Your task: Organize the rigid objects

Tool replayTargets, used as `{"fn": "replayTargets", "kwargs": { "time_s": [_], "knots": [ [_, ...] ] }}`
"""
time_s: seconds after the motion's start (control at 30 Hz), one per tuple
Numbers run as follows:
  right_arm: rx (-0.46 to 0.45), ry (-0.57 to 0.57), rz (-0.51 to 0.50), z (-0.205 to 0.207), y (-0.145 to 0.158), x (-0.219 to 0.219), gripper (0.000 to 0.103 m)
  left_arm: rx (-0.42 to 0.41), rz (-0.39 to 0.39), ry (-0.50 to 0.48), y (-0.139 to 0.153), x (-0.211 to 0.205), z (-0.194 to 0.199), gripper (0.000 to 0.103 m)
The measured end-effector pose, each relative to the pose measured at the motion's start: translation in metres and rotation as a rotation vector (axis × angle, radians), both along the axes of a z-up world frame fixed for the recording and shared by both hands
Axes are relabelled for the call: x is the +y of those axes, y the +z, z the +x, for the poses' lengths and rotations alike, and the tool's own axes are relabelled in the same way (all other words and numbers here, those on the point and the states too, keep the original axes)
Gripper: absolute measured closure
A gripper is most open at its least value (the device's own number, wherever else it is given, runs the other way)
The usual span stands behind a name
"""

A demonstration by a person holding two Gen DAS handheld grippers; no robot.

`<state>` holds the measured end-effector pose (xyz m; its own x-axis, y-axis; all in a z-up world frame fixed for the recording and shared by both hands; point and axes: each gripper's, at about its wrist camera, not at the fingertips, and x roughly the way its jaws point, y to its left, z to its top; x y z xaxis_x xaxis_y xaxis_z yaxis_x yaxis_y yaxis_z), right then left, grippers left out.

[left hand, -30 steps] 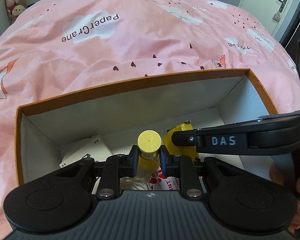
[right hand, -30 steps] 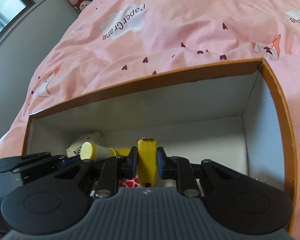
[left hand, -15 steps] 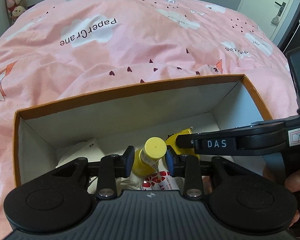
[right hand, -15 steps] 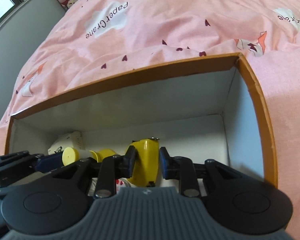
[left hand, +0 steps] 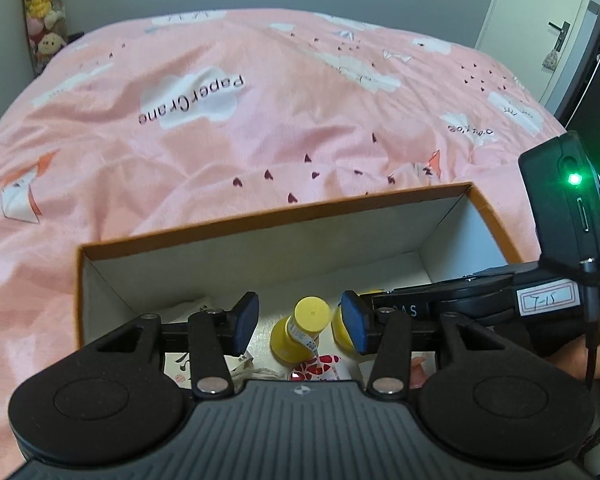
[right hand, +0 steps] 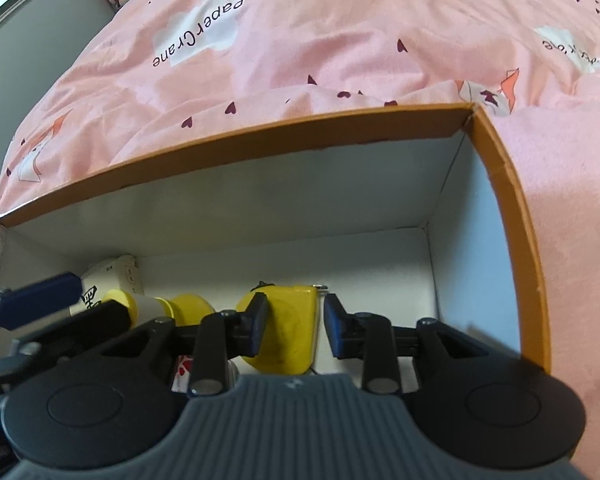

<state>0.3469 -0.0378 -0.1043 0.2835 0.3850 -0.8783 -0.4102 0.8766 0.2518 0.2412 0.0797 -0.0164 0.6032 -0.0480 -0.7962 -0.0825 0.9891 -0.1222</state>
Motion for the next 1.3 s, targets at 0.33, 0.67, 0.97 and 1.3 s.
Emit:
{"fn": "replayTargets", "kwargs": {
  "time_s": [0.33,0.67,0.97,1.3],
  "knots": [
    [-0.152,0.082,0.047,-0.038,0.063,-0.013,0.07,-0.096,0.07,0.039,0.048,-0.013,-0.04,0.048],
    [-0.453,0.097,0.143,-0.124,0.145,-0.069,0.043,-0.285,0.167,0.119,0.089,-0.03,-0.115,0.047],
    [-0.624,0.023,0.148,-0.214,0.143,-0.109,0.034,-0.401,0.175,0.306,0.066,-0.044,-0.179,0.044],
    [-0.675,-0.012,0.075,-0.28,0.114,-0.124,0.01,-0.344,0.206,0.318,0.036,-0.055,-0.216,0.017]
  ]
}}
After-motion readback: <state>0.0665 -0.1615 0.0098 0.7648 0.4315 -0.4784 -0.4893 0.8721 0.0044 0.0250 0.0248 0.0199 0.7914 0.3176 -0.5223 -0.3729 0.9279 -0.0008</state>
